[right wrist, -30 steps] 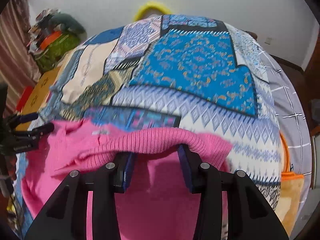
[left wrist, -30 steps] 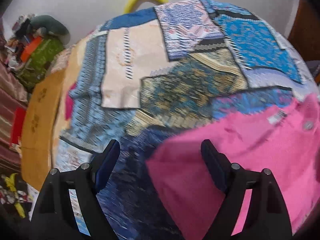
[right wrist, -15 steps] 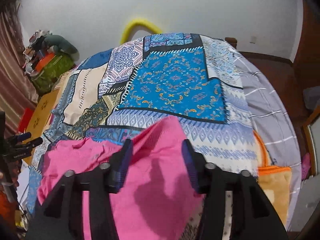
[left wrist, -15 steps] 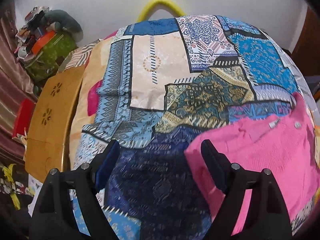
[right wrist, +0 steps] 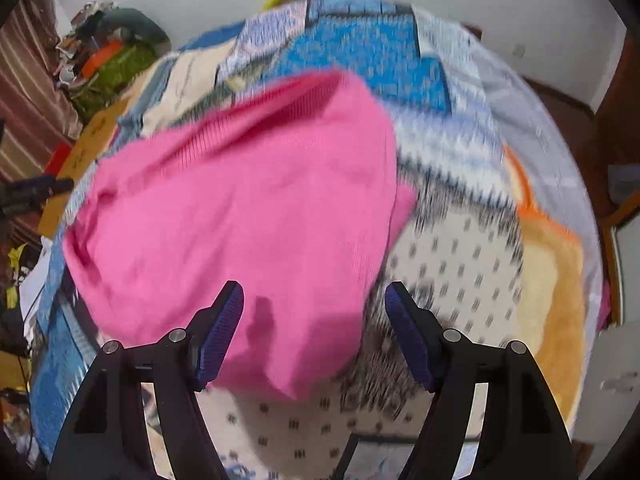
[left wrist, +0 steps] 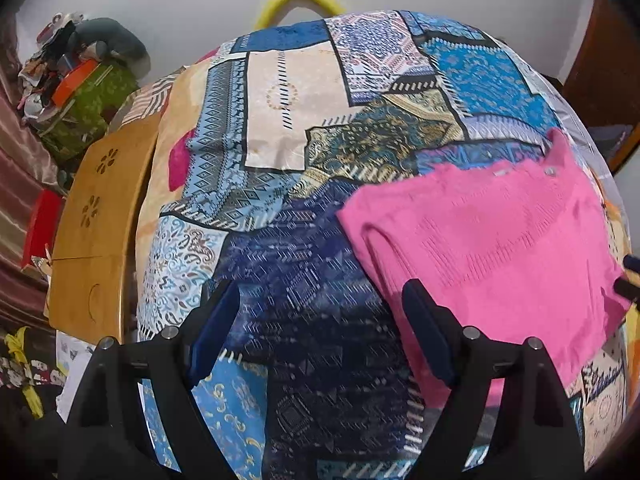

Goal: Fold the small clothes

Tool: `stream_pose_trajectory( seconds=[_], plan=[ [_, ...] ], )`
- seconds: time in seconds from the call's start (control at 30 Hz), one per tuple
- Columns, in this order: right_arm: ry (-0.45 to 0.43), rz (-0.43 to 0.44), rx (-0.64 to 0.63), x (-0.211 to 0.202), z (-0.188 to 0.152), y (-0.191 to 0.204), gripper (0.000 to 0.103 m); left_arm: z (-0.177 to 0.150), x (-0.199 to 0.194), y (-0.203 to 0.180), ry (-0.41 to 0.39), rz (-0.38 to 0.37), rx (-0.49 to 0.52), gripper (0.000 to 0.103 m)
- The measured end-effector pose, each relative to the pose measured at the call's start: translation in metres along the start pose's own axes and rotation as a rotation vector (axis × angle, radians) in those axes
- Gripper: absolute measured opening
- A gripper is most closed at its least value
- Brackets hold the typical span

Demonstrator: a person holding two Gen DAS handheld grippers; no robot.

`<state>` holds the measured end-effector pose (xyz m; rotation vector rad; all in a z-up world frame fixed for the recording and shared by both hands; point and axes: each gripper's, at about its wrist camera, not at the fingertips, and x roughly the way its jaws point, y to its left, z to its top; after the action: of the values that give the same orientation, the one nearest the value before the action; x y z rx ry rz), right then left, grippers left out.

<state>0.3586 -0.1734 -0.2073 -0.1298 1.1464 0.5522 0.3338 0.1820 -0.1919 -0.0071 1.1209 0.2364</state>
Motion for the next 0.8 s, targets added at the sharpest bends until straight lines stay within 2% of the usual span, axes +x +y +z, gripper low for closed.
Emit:
stream_pose_trajectory(
  seconds=[0.13, 0.23, 0.3, 0.4, 0.6, 0.67, 0.77, 0.8],
  plan=[
    [0.039, 0.034, 0.025, 0.015, -0.02, -0.002, 0.07, -0.006, 0.003, -0.006, 0.014, -0.008, 0.019, 0.084],
    [0.018, 0.065, 0.004, 0.018, -0.024, 0.001, 0.052, -0.01, 0.009, -0.012, 0.03, -0.017, 0.038, 0.084],
    [-0.003, 0.066, -0.011, 0.016, -0.021, 0.004, 0.03, -0.011, 0.014, -0.018, 0.039, -0.026, 0.057, 0.084],
    [-0.014, 0.075, -0.023, 0.016, -0.015, 0.003, 0.015, -0.011, 0.024, -0.028, 0.058, -0.038, 0.084, 0.086],
    [-0.04, 0.038, -0.046, 0.024, -0.002, -0.004, 0.012, -0.001, 0.053, -0.042, 0.107, -0.033, 0.093, 0.089],
    [-0.046, 0.026, -0.041, 0.025, 0.003, -0.011, 0.012, 0.007, 0.057, -0.041, 0.095, -0.037, 0.071, 0.094],
    [-0.066, 0.002, -0.031, 0.025, 0.012, -0.019, 0.012, 0.022, 0.063, -0.038, 0.081, -0.031, 0.042, 0.094],
    [-0.074, -0.009, -0.026, 0.024, 0.017, -0.024, 0.011, 0.027, 0.066, -0.036, 0.081, -0.056, 0.024, 0.094]
  ],
)
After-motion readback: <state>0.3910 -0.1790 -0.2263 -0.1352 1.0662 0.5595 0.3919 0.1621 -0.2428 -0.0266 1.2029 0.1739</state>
